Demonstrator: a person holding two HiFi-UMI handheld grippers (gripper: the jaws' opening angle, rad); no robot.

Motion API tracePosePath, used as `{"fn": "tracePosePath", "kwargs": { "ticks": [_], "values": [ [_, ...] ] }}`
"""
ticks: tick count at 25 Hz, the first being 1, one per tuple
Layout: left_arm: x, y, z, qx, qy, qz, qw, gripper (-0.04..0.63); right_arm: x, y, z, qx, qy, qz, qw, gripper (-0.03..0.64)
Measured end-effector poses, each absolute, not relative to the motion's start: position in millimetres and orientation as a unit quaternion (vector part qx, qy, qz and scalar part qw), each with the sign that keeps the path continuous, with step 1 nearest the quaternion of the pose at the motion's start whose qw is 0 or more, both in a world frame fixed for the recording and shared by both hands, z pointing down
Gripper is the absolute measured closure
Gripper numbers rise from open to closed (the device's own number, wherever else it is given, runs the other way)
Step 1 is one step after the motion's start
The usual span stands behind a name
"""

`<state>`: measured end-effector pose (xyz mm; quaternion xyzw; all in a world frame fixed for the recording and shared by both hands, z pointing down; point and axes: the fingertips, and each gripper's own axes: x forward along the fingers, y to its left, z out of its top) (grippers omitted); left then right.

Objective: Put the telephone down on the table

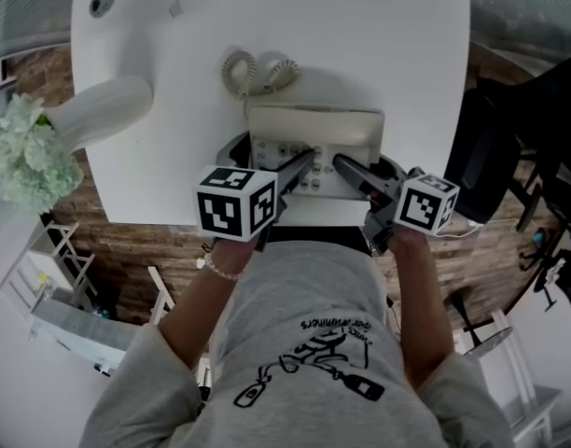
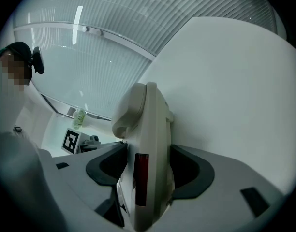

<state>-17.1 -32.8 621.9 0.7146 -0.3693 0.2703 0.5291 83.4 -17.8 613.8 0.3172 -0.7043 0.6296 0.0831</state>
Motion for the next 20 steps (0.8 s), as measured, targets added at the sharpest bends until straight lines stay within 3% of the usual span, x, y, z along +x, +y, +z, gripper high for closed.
{"fn": "tracePosePath", "kwargs": {
  "ticks": [20],
  "values": [
    [-17.8,-29.3,622.7,0.718,-0.372,0.292,0.512,0.138,87.8,-14.3,619.0,0.334,-0.703,0.615,0.127,0.325]
  ]
}}
